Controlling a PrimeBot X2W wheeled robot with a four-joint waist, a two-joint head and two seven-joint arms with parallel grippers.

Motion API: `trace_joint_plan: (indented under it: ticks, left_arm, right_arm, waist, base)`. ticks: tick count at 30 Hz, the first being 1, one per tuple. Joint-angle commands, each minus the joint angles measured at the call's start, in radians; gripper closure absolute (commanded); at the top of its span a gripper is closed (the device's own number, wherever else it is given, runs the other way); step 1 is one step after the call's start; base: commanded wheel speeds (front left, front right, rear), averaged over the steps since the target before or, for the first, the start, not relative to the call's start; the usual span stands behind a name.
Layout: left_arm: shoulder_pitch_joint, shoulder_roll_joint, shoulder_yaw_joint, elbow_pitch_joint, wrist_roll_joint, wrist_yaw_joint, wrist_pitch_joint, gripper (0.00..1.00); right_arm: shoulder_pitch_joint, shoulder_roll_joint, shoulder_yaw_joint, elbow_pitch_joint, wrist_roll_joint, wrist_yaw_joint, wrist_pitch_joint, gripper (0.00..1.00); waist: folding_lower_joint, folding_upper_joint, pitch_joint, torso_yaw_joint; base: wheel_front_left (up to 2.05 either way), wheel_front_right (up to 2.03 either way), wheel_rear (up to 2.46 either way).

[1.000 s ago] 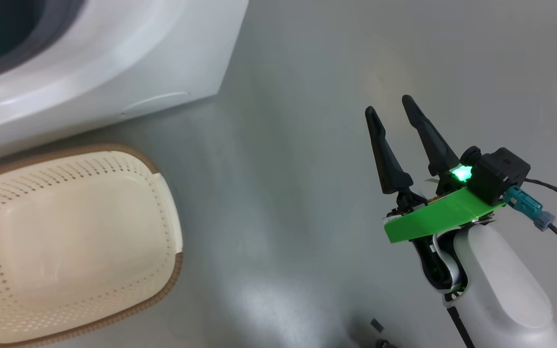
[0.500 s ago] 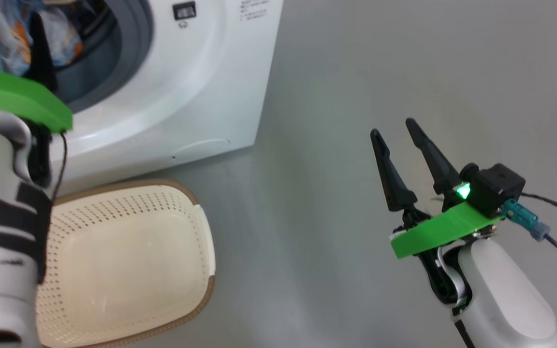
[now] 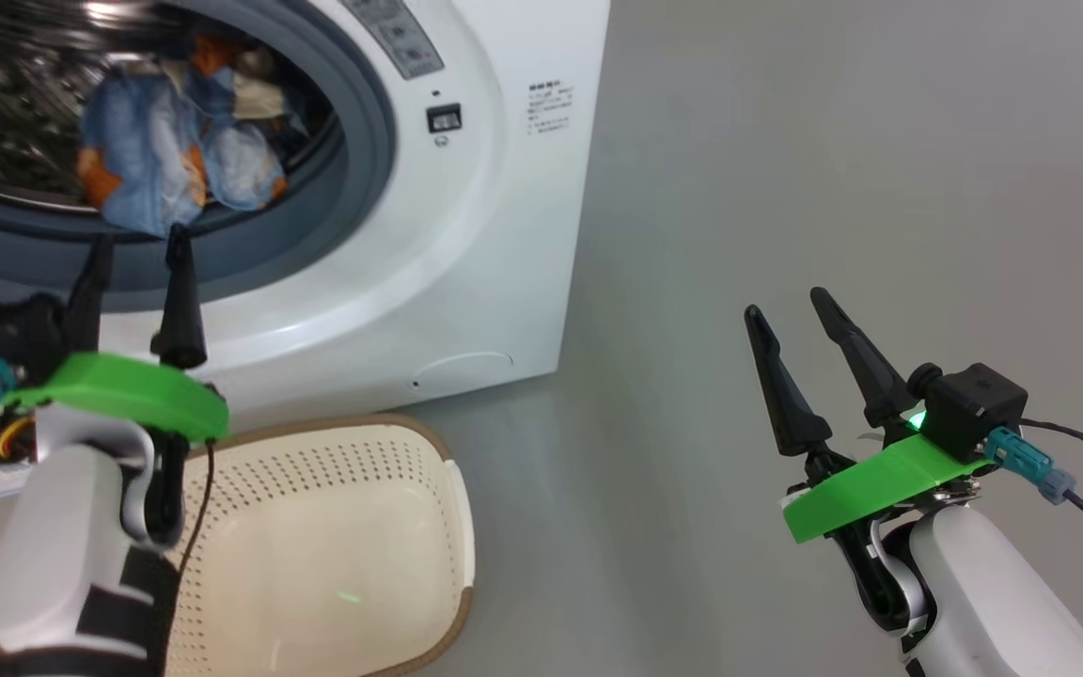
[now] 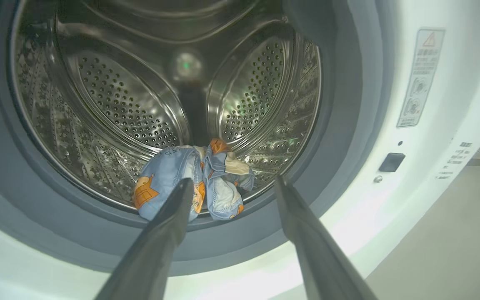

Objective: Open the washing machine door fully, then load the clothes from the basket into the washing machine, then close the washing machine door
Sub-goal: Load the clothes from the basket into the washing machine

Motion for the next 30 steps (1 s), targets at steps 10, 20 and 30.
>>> trace_joint_plan:
  ticks: [10, 20, 30]
  left_arm:
    - [0.25, 0.013, 0.088, -0.242, 0.009, 0.024, -0.006, 0.0]
    - [0.437, -0.019, 0.108, -0.364, 0.031, 0.052, -0.006, 0.0]
    - [0.533, -0.049, 0.113, -0.46, 0.062, 0.058, -0.006, 0.0]
  right_arm:
    - [0.028, -0.02, 0.003, -0.019, 0.015, 0.006, -0.008, 0.0]
    - [0.063, -0.039, -0.007, -0.012, 0.018, 0.006, -0.008, 0.0]
    - [0.082, -0.054, -0.011, -0.008, 0.013, 0.006, -0.008, 0.0]
  waist:
    - [0.0, -0.0001, -0.097, 0.065]
    - [0.0, -0.0001, -0.148, 0.095]
    - [0.0, -0.0001, -0.163, 0.113]
  base:
    - [0.0, 0.0, 0.0]
    - [0.0, 0.0, 0.0]
    - [0.0, 0.0, 0.0]
